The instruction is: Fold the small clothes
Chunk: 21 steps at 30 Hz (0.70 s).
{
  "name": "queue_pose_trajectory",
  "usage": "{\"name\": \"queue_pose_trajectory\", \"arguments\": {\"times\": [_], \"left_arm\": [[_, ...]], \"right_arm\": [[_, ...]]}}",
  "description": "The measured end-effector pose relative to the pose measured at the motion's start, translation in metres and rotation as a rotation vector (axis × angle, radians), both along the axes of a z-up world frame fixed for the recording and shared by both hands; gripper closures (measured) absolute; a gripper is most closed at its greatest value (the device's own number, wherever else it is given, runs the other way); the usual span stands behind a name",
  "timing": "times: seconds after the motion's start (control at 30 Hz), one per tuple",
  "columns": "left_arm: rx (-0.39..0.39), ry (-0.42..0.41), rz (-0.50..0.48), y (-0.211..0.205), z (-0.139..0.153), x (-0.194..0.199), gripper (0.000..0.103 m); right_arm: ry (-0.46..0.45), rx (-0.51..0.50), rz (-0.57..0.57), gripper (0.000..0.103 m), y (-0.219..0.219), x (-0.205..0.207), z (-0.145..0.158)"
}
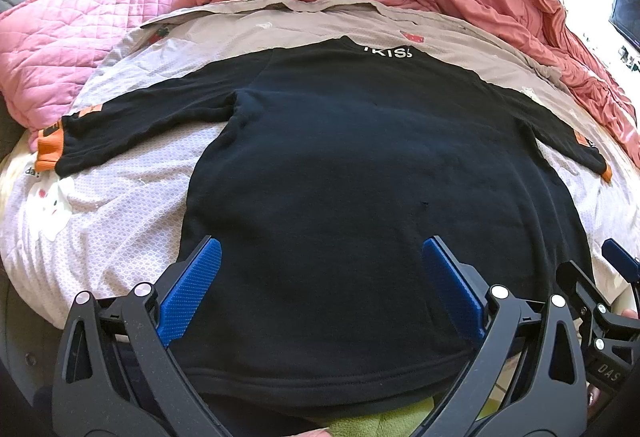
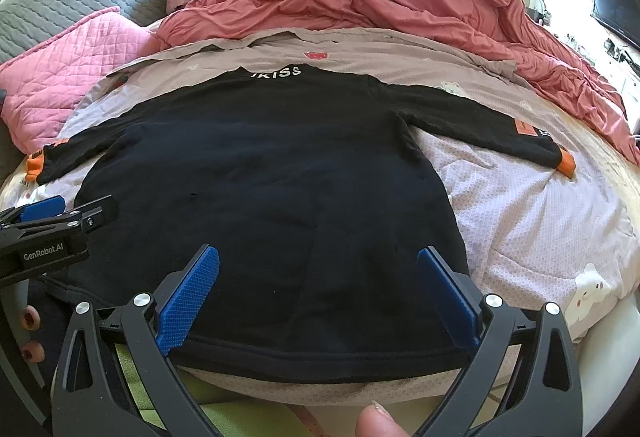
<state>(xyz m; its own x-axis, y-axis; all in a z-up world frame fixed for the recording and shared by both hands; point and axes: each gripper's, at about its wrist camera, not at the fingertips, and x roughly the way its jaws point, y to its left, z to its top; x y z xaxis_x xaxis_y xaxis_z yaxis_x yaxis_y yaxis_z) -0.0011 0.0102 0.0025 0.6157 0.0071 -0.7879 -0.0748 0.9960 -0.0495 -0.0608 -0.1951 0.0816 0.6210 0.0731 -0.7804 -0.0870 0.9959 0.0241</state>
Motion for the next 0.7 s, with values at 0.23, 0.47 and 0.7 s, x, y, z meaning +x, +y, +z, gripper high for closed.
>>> {"name": "queue_pose_trajectory", "arguments": {"times": [0.23,0.47,0.7], "left_arm": [[0.006,-0.003,0.003,0.001,0.002,-0.001,0.008],[0.015,-0.007,0.013,0.004,0.007,0.003,0.008],[0.040,-0.013,0.040,0.003,0.019,0.025,0.008]], "right_arm": [[-0.017,0.001,0.006,0.004,0.000,-0.001,0.004],[-0.029,0.016,0.009,0.004,-0.003,0.007,0.009],[-0.048,0.017,-0.002,0.004,-0.013,0.028,0.013]]}}
